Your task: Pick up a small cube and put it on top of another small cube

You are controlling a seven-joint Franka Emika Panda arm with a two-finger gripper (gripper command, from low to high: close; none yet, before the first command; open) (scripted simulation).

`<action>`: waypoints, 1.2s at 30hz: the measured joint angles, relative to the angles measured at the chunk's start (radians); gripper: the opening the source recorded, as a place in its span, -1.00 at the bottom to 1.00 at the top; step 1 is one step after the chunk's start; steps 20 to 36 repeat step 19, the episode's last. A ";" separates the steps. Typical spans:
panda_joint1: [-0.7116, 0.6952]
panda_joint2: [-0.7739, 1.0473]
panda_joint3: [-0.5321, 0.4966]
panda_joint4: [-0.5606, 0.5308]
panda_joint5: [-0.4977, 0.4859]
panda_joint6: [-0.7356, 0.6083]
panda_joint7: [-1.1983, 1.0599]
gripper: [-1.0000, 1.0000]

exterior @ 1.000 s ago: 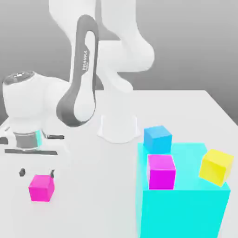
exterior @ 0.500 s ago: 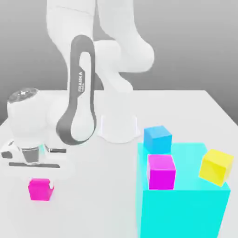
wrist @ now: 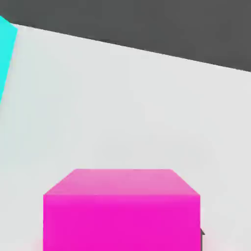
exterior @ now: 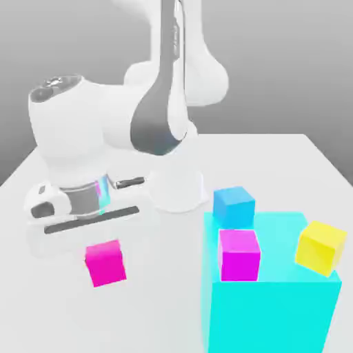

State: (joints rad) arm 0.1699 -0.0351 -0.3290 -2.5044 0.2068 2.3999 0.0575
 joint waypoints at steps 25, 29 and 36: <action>0.138 -0.323 0.243 -0.029 -0.237 -0.226 0.093 1.00; 0.138 -0.323 0.243 -0.029 -0.237 -0.226 0.093 1.00; 0.138 -0.323 0.243 -0.029 -0.237 -0.226 0.093 1.00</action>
